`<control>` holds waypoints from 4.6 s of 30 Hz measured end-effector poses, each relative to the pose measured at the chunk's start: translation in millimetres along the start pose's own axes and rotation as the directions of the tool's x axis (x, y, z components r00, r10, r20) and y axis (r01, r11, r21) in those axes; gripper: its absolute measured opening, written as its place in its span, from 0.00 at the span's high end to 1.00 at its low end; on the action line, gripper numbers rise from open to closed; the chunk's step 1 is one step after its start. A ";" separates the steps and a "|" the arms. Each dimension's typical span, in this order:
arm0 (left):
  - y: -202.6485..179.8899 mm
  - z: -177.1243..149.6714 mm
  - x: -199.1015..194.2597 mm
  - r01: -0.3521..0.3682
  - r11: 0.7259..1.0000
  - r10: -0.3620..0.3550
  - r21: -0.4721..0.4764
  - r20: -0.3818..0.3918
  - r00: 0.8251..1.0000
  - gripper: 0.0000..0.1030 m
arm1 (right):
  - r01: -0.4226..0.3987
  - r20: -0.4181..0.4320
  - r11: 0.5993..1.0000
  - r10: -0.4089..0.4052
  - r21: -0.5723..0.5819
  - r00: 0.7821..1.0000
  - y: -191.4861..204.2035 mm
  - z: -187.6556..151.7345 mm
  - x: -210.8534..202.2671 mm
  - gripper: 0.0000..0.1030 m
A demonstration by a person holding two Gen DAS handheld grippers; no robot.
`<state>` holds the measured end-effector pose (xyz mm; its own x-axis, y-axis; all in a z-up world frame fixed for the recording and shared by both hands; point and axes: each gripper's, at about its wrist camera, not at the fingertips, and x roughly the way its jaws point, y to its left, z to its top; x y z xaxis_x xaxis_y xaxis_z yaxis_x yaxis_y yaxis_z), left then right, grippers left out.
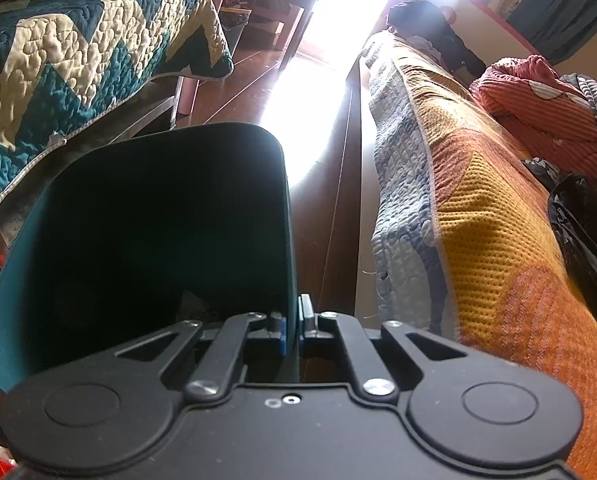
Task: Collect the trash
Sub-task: 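Grasp the red plastic bag from the pile with the left tool, then carry the red bag over the bin and open the left tool, then grasp the clear plastic cup from the pile with the left tool, then carry the clear cup into the bin opening and open the left tool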
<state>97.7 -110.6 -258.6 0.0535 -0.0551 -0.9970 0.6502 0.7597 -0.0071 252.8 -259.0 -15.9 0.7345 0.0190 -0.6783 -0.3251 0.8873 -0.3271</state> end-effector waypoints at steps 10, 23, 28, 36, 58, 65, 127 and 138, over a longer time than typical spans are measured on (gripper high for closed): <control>15.2 -6.4 55.1 0.057 0.976 -0.085 -0.212 -0.124 0.989 0.82 | 0.000 0.001 1.000 0.000 0.002 1.000 -1.3 0.1 0.4 0.96; 21.5 -16.0 -55.1 0.070 0.983 -0.065 -0.172 0.035 0.997 0.93 | 0.000 0.017 1.000 0.001 -0.029 1.000 0.4 -2.2 -0.1 0.96; 30.2 -9.4 -132.5 0.096 0.969 -0.050 -0.229 0.196 0.979 0.93 | -0.023 0.025 0.998 0.024 -0.065 0.999 3.2 -1.2 -3.2 0.96; 32.8 -4.6 -236.7 0.138 0.973 -0.038 -0.187 0.456 0.889 0.93 | -0.036 0.051 0.992 0.043 -0.119 0.998 17.3 1.2 -9.5 0.97; 96.4 120.8 -181.4 0.081 0.866 0.176 -0.494 0.453 0.874 0.92 | -0.038 0.095 0.969 0.063 -0.244 0.993 50.0 2.2 -23.4 0.96; 99.8 117.5 -176.7 0.097 0.850 0.173 -0.518 0.447 0.878 0.37 | -0.028 0.073 0.982 0.043 -0.189 0.996 37.1 6.0 -15.0 0.97; 108.4 -27.3 -156.6 0.111 0.908 -0.016 -0.404 0.230 0.973 0.59 | -0.021 0.026 0.993 0.025 -0.112 0.999 20.2 9.6 1.5 0.97; 98.6 -4.7 -273.5 0.150 0.950 0.020 -0.275 0.530 0.848 0.59 | -0.011 0.049 0.984 0.020 -0.175 0.999 38.4 8.5 -8.2 0.97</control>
<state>143.5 -17.6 13.0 0.4600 -0.3749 -0.8049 0.4168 0.8916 -0.1770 239.3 -221.1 -17.4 0.7563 0.0596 -0.6515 -0.4326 0.7926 -0.4296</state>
